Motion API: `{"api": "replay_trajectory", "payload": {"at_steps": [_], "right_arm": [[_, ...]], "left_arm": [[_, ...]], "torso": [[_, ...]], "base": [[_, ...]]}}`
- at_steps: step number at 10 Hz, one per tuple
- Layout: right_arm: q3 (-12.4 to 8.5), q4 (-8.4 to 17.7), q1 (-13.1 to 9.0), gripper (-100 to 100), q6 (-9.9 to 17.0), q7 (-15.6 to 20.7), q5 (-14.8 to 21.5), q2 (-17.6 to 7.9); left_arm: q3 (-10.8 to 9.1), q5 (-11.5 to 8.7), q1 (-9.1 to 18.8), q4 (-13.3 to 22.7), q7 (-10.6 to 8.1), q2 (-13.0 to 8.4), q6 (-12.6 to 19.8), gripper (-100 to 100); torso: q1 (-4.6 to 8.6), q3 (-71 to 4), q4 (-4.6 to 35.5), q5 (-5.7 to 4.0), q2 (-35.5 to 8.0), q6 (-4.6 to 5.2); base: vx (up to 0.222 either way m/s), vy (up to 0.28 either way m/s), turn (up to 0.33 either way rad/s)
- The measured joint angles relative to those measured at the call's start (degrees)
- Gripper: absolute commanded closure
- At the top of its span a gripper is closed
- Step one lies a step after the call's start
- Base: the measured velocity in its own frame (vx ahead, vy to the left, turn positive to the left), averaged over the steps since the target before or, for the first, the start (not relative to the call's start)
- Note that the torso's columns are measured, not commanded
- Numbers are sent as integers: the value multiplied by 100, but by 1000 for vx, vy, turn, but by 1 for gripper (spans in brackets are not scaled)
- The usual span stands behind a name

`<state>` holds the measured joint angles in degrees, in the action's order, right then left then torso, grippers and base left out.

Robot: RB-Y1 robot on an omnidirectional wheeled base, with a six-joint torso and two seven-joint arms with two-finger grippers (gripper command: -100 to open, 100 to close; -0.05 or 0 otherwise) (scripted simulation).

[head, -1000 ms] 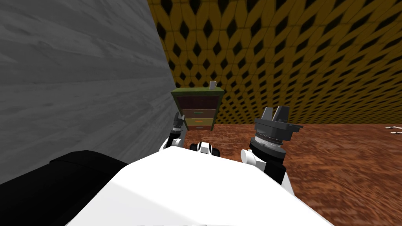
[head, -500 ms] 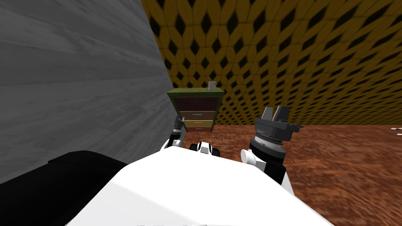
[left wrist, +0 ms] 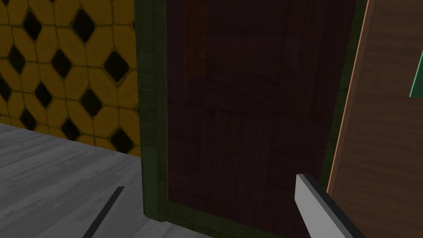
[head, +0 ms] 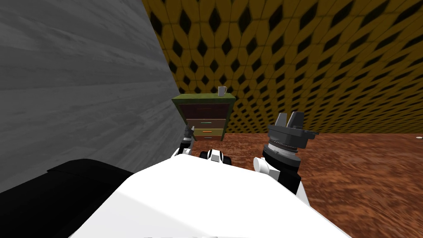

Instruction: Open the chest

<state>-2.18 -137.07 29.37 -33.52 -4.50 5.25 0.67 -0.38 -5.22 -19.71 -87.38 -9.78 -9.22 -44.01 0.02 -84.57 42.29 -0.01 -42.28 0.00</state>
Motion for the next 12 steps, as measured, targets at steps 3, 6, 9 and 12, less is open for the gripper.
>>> {"api": "replay_trajectory", "payload": {"at_steps": [3, 6, 9, 12], "right_arm": [[0, 0, 0, 0, 0, 0, 0, 0], [0, 0, 0, 0, 0, 0, 0, 0], [0, 0, 0, 0, 0, 0, 0, 0], [0, 0, 0, 0, 0, 0, 0, 0]], "left_arm": [[-46, -30, 114, 503, 0, 47, -99, -100], [-83, -57, 162, 920, -10, 106, -200, -100], [-125, -85, 240, 1377, -24, 151, -326, -100], [-165, -111, 337, 1819, -33, 208, -431, -100]], "torso": [[-5, 1, 0, 1, -2, 0], [-2, 5, 2, 0, -9, 0], [2, -7, -3, -1, 11, -1], [-7, 8, 3, 2, -14, 0]], "base": [[114, -22, 1], [81, -21, 1], [109, -28, 1], [85, -19, 0]]}}
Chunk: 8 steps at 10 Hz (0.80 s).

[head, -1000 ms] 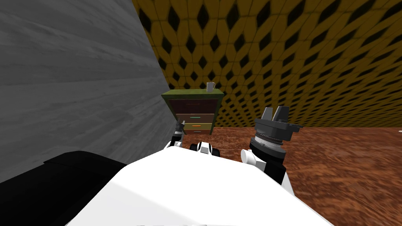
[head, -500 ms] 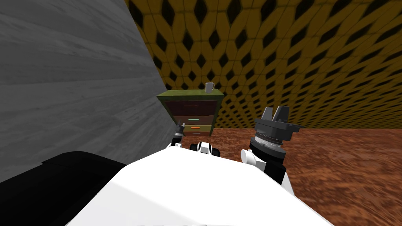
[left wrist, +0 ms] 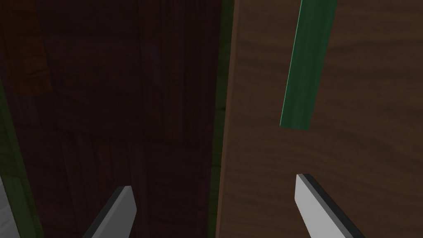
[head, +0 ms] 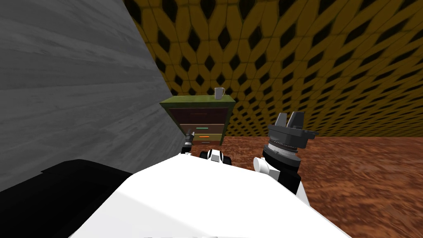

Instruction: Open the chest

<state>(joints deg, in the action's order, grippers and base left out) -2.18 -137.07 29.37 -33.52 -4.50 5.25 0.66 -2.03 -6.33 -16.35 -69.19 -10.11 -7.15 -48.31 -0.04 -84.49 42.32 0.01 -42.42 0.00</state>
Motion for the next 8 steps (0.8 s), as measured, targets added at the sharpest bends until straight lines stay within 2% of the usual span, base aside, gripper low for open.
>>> {"api": "replay_trajectory", "payload": {"at_steps": [6, 8], "right_arm": [[0, 0, 0, 0, 0, 0, 0, 0], [0, 0, 0, 0, 0, 0, 0, 0]], "left_arm": [[-73, -46, 187, 868, 4, 156, -196, -100], [-92, -58, 226, 1127, 12, 312, -268, -100]], "torso": [[6, -12, -6, -1, 19, 0], [10, -7, -3, -3, 11, 0]], "base": [[84, -18, 1], [85, -28, 2]]}}
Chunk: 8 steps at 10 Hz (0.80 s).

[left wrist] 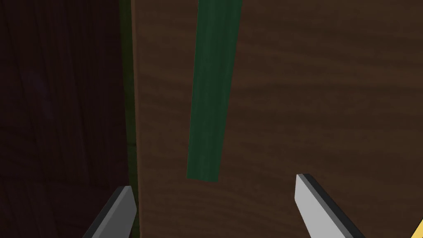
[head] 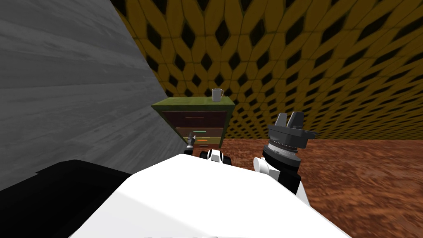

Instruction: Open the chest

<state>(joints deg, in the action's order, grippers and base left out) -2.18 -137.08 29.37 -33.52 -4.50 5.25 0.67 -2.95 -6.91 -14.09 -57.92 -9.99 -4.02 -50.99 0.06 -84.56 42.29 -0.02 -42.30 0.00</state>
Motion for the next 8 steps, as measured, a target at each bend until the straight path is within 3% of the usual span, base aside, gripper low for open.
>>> {"api": "replay_trajectory", "payload": {"at_steps": [1, 4, 5, 8], "right_arm": [[0, 0, 0, 0, 0, 0, 0, 0], [0, 0, -1, 0, 0, 0, 0, 0], [0, 0, -1, 0, 0, 0, 0, 0], [0, 1, -3, 0, 1, 0, 0, 0]], "left_arm": [[-19, -12, 66, 179, -7, 93, -43, -100], [-56, -31, 199, 145, -3, 70, 108, -100], [-57, -31, 203, 136, 0, 69, 132, 100], [-16, -13, 49, 18, -17, 78, 94, 100]], "torso": [[-9, 2, 1, 2, -4, 0], [-9, 1, 0, 3, -1, 0], [-6, 1, 0, 2, -3, -1], [4, 14, 6, -1, -27, 0]], "base": [[32, -9, 0], [28, 1, 6], [-24, 3, -12], [-106, -19, 19]]}}
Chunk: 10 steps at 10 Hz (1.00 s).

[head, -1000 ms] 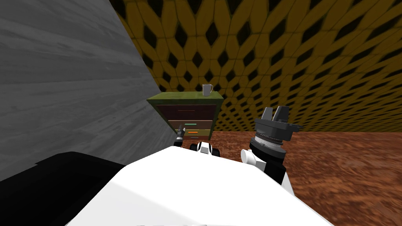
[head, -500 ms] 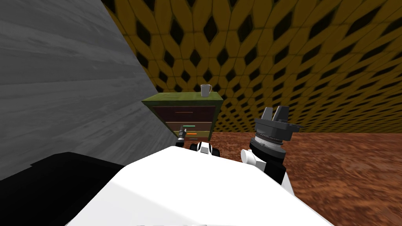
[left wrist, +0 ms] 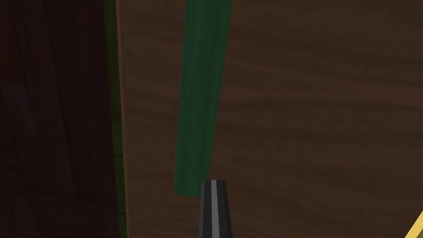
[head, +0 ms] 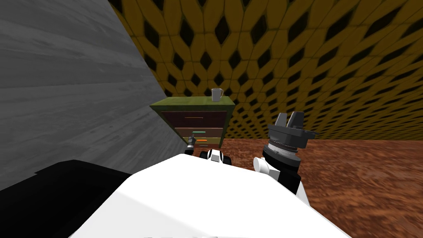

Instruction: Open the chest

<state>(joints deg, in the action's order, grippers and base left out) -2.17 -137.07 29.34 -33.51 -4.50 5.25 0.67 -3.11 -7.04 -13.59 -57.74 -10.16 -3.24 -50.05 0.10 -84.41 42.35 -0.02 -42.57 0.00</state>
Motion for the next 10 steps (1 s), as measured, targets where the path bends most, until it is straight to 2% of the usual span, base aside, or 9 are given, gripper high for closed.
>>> {"api": "replay_trajectory", "payload": {"at_steps": [3, 4, 7, 9, 10], "right_arm": [[0, 0, -1, 0, 0, 0, 0, 0], [0, 0, 0, 0, 0, 0, 0, 0], [-1, -1, 3, 0, -1, 0, 0, -1], [-1, -1, 3, 0, -1, 0, 0, -1], [-1, -1, 3, 0, -1, 0, 0, -1]], "left_arm": [[18, 5, -36, -137, -33, -39, 106, 100], [19, 6, -40, -144, -35, -40, 116, -100], [-7, -19, 35, -220, -46, -294, 232, -100], [-37, -43, 149, -276, -39, -321, 431, -100], [-46, -48, 204, -235, -30, -215, 497, -100]], "torso": [[-7, -13, -5, 2, 26, 0], [-15, -34, -14, 4, 62, 1], [-13, -34, -14, 4, 60, 1], [-7, -17, -7, 2, 31, 0], [-6, -10, -4, 2, 20, 1]], "base": [[-149, -31, 14], [-9, -6, -2], [69, 2, 4], [94, 2, 3], [40, -2, -1]]}}
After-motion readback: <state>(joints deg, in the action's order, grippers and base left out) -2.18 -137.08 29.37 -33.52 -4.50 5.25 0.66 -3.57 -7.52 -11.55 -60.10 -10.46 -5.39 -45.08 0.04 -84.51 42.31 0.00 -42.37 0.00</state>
